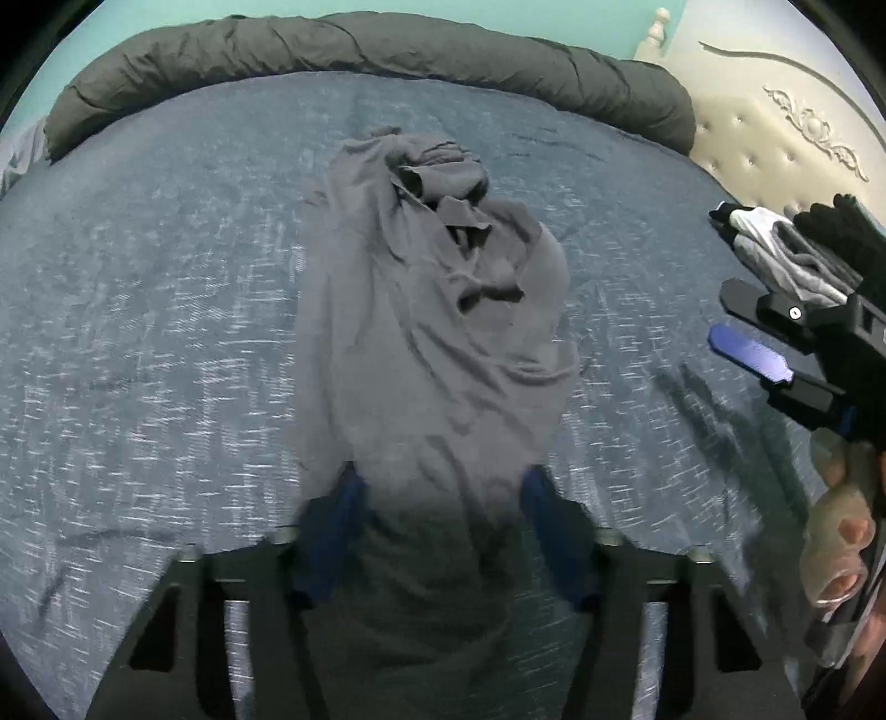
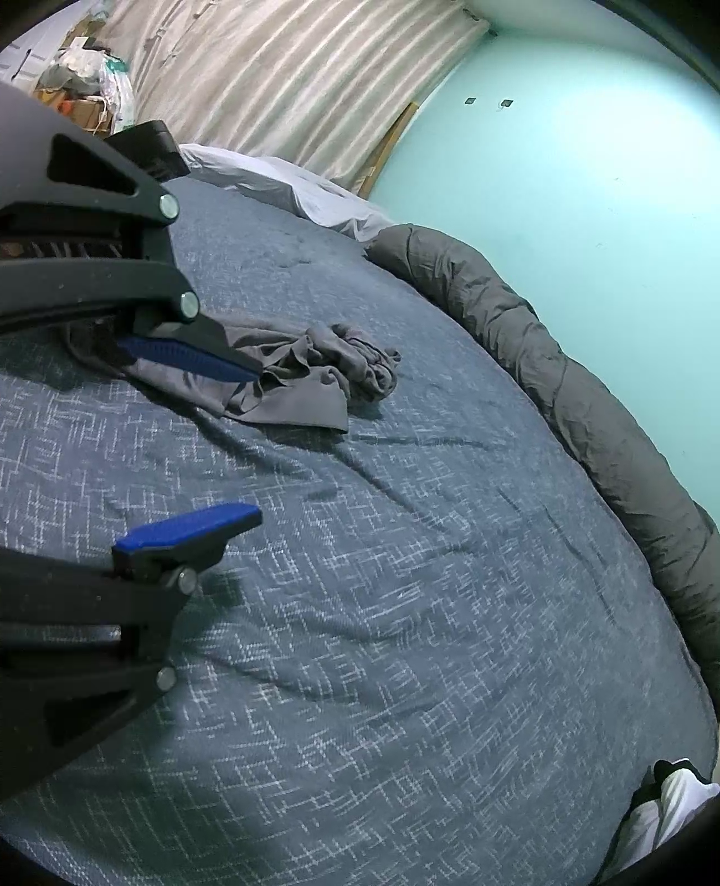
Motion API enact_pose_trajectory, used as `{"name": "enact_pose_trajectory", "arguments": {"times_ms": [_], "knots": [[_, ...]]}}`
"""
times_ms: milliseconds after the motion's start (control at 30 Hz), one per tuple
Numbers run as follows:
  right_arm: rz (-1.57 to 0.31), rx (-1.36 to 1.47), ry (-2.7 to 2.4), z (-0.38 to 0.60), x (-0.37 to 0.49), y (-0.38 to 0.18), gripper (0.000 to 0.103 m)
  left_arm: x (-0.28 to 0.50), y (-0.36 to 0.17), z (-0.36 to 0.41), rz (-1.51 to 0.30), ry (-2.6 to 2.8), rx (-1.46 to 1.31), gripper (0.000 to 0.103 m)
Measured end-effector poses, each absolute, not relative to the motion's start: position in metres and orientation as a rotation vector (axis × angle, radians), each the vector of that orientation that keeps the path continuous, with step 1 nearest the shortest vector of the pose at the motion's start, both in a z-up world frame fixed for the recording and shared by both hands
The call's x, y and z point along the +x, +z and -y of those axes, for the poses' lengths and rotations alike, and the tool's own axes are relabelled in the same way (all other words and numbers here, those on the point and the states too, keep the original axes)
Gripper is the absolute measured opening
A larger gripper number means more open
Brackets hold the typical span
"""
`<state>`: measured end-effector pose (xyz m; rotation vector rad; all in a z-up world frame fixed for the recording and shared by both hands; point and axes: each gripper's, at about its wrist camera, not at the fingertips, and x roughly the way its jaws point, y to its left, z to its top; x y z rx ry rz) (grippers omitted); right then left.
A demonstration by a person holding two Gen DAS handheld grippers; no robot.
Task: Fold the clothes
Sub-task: 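Grasp the grey garment's edge with the left gripper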
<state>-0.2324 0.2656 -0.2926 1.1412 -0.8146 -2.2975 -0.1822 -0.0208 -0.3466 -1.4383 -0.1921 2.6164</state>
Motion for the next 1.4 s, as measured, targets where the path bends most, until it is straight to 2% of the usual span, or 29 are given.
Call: {"name": "enact_pose_trajectory", "arguments": {"times_ms": [67,133,300,400,467,800,833,867,933,1167,1400], "knots": [[0.815,1.142,-2.295,-0.264,-0.233,-0.293,0.046,-0.181,-0.346,0.029,0.199,2.629,-1.438,0.025],[0.820,1.142,-2.292,-0.262,-0.233,-0.293,0.046,-0.179,-0.344,0.036,0.210,2.631,-1.429,0.018],[0.829,1.139,-2.286,-0.256,-0.235,-0.293,0.046,-0.171,-0.336,0.052,0.227,2.637,-1.396,0.014],[0.826,1.138,-2.279,-0.252,-0.237,-0.292,0.046,-0.164,-0.323,0.070,0.291,2.671,-1.335,0.009],[0.818,1.140,-2.276,-0.248,-0.238,-0.292,0.046,-0.159,-0.318,0.084,0.329,2.708,-1.308,0.002],[0.792,1.149,-2.254,-0.227,-0.241,-0.294,0.046,-0.151,-0.320,0.141,0.509,2.826,-1.357,0.003],[0.787,1.148,-2.256,-0.226,-0.241,-0.294,0.046,-0.152,-0.319,0.134,0.492,2.805,-1.344,0.010],[0.783,1.148,-2.257,-0.226,-0.241,-0.294,0.046,-0.153,-0.318,0.127,0.476,2.784,-1.331,0.025],[0.781,1.151,-2.262,-0.227,-0.242,-0.294,0.046,-0.155,-0.317,0.109,0.444,2.740,-1.311,0.044],[0.780,1.160,-2.270,-0.234,-0.241,-0.295,0.046,-0.161,-0.313,0.062,0.318,2.659,-1.301,0.044],[0.798,1.156,-2.263,-0.242,-0.242,-0.295,0.046,-0.167,-0.332,0.054,0.312,2.614,-1.373,0.044]]}}
